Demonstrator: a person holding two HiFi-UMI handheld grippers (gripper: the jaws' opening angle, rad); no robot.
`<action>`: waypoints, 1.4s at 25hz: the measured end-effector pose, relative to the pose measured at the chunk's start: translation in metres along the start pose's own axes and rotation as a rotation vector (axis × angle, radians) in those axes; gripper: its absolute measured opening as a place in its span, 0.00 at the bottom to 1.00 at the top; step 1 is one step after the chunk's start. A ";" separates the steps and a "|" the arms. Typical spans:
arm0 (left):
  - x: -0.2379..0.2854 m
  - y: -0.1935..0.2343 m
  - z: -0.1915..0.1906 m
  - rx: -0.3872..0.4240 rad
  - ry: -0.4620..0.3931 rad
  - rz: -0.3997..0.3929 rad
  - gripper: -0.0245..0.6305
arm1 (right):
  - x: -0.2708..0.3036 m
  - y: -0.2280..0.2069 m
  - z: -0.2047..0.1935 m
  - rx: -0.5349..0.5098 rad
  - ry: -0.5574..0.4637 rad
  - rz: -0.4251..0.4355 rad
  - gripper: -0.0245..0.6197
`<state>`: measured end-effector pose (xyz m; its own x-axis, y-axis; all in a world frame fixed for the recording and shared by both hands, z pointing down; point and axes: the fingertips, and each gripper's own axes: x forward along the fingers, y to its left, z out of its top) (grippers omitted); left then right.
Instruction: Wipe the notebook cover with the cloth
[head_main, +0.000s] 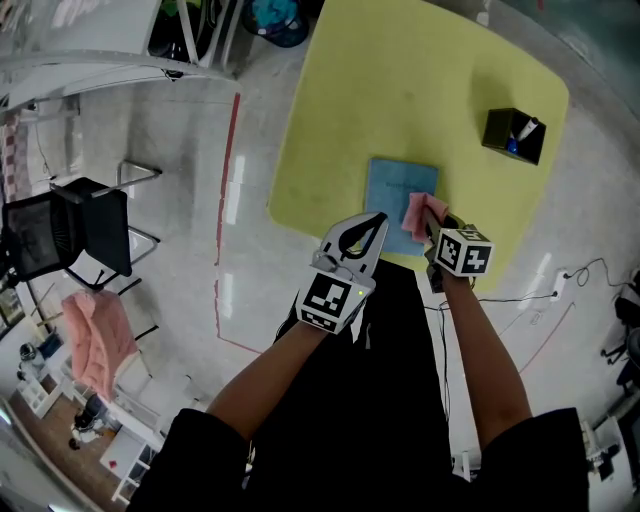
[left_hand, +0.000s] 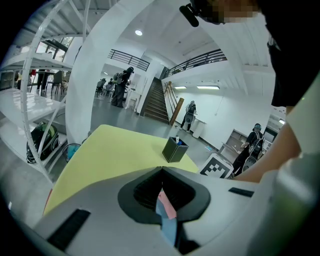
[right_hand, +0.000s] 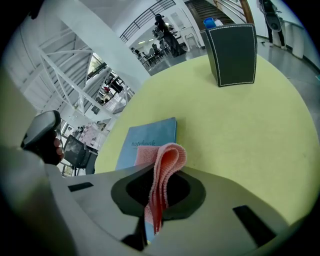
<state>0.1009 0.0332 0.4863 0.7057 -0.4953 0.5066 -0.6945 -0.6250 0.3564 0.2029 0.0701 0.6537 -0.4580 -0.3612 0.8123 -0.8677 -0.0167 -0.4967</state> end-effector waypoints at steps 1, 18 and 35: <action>0.000 -0.001 0.001 0.007 0.000 -0.002 0.05 | -0.001 -0.002 0.000 -0.003 0.000 -0.002 0.09; -0.033 -0.003 -0.003 0.020 -0.022 0.001 0.04 | -0.003 -0.013 0.000 0.014 -0.007 -0.070 0.10; -0.122 0.029 -0.008 -0.022 -0.086 0.067 0.05 | -0.046 0.065 0.013 0.069 -0.127 -0.082 0.09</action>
<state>-0.0063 0.0802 0.4416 0.6663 -0.5863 0.4608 -0.7428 -0.5760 0.3412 0.1700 0.0735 0.5803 -0.3544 -0.4713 0.8077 -0.8837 -0.1135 -0.4540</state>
